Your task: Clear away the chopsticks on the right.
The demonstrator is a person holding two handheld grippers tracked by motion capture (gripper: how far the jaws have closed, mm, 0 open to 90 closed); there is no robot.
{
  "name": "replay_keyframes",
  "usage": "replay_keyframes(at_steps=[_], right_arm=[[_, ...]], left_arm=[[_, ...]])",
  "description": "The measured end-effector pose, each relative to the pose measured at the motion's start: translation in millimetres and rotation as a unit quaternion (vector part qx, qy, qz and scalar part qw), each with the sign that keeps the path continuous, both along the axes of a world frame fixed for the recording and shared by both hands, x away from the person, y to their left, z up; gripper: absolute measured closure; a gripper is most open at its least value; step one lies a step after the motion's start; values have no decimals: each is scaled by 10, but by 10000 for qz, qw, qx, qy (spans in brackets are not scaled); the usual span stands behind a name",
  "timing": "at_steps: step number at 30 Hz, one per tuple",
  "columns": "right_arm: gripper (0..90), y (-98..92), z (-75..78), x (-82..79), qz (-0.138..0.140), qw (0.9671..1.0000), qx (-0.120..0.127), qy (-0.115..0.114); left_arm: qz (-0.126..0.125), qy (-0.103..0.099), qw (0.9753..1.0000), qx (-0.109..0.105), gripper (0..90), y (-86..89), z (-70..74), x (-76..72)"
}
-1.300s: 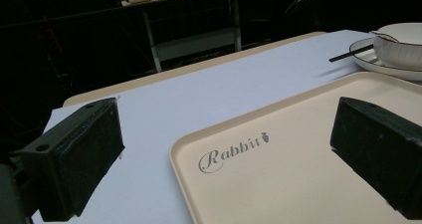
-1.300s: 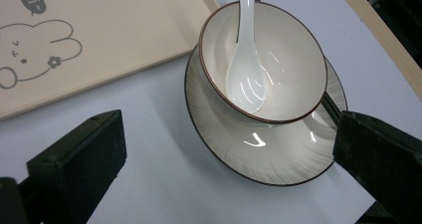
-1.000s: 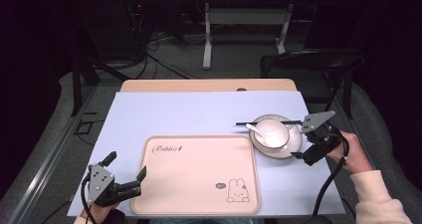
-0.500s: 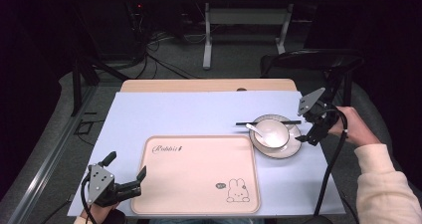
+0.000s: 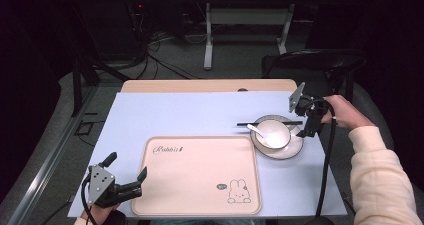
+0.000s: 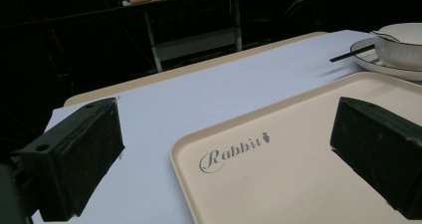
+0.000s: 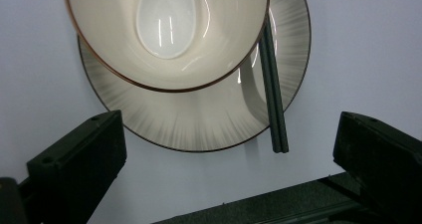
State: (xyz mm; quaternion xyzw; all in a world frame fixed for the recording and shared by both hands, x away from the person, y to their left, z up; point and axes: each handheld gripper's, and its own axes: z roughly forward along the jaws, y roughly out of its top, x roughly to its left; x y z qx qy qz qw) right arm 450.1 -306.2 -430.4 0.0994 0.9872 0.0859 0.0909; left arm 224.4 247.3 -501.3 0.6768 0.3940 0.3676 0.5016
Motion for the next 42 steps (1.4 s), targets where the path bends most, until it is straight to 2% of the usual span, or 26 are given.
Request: replay_keyframes(at_steps=[4,6,7,12,13,15,16,18,19,21,22,23,24,25,26,30,32,33,34,35,37,42], right_arm=[[0,7,-100,125,68,9998,-158,60],[0,7,-155,176,94,9998,-148,130],[0,10,-172,194,36,9996,-257,114],[14,24,-276,299,76,9994,-320,122],[75,24,-328,332,41,9991,-387,169],[86,17,-349,354,-6,9990,-406,197],[145,11,-368,377,-45,9988,-429,217],[169,6,-412,392,-159,9985,-473,214],[214,18,-446,411,-125,9985,-495,196],[242,29,-464,407,-145,9984,-519,142],[284,39,-471,422,-68,9987,-497,105],[332,63,-487,408,-138,9983,-567,22],[332,63,-487,408,-138,9983,-567,22],[390,83,-510,416,-142,9979,-626,26],[390,83,-510,416,-142,9979,-626,26],[538,111,-540,415,-88,9975,-702,18],[585,119,-557,433,2,9973,-736,-41],[606,123,-561,433,4,9974,-720,24],[617,128,-578,422,-41,9974,-718,-9],[659,143,-587,442,94,9968,-788,28],[680,150,-601,423,5,9967,-817,27],[719,152,-601,429,71,9966,-826,2]], left_arm=[[10,1,10000,-17,0,3,-1,2],[10,4,10000,-13,0,0,-1,2],[6,6,10000,-1,0,0,-1,2],[16,16,10000,-13,0,-3,-1,4],[10,11,10000,-4,0,-4,-2,6],[10,10,10000,-1,0,-3,-1,3],[13,10,10000,-7,0,-2,-1,3],[18,13,10000,-9,0,0,-1,4],[13,11,10000,-10,0,-1,-1,4],[8,8,10000,-10,0,-1,-1,3],[12,6,10000,-7,0,2,-1,3],[15,5,10000,-14,0,3,-1,2],[15,5,10000,-14,0,3,-1,2],[18,4,10000,-7,0,3,0,3],[18,4,10000,-6,0,2,-1,3],[24,6,10000,-17,0,3,-1,3],[22,3,10000,-16,0,2,-1,2],[23,3,10000,-17,0,3,-1,2],[25,4,10000,-21,0,3,-1,3],[26,3,10000,-23,0,3,-1,3],[23,-2,10000,-20,0,3,-1,1],[28,2,10000,-24,0,3,-1,2]])
